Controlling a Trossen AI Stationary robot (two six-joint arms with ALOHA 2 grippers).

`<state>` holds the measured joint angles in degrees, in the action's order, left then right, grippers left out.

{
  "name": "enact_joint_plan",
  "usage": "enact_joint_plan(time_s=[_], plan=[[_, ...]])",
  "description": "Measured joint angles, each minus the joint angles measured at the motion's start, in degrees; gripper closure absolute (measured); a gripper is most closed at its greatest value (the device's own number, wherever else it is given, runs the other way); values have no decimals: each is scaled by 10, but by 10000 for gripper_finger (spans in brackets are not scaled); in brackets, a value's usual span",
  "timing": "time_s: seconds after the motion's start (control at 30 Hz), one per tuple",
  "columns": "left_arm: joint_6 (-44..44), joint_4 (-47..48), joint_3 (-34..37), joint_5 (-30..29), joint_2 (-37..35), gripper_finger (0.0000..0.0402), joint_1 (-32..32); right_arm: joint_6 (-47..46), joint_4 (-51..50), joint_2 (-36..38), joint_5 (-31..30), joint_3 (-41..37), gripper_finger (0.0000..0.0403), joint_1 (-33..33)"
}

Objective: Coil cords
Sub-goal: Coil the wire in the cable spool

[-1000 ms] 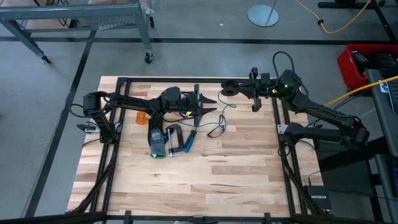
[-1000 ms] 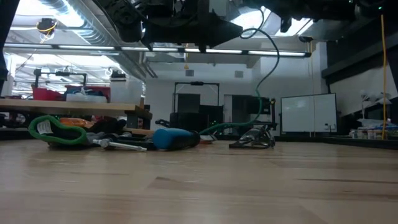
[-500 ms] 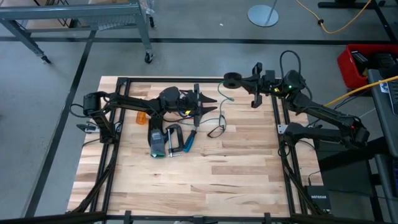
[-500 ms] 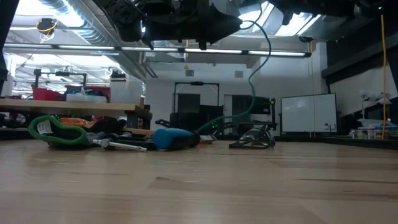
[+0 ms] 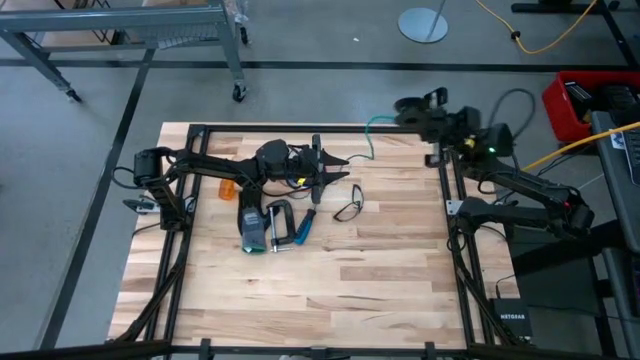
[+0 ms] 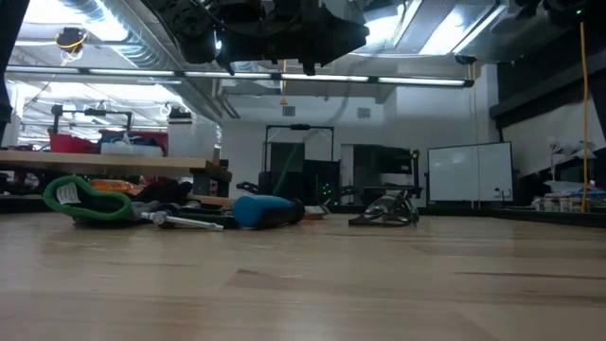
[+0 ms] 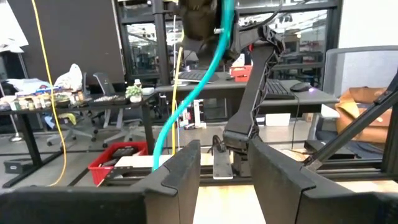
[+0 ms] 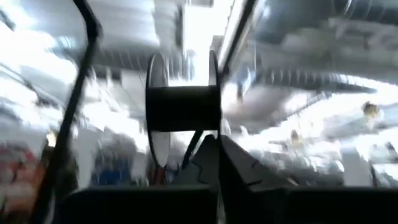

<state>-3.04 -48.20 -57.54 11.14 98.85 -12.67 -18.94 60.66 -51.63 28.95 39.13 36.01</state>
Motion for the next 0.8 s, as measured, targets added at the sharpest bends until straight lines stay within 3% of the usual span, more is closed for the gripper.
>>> enact_joint_plan(time_s=[0.1, 0.4, 0.8], plan=[[-11, 3, 0, 0, 0, 275, 0, -82, 47, 5, 7, 0, 402, 0], [-49, 40, 0, 0, 0, 275, 0, -335, 49, 19, 36, 0, 402, 0], [-68, 74, 0, 0, 0, 275, 0, -347, 39, 16, 25, 0, 402, 0]])
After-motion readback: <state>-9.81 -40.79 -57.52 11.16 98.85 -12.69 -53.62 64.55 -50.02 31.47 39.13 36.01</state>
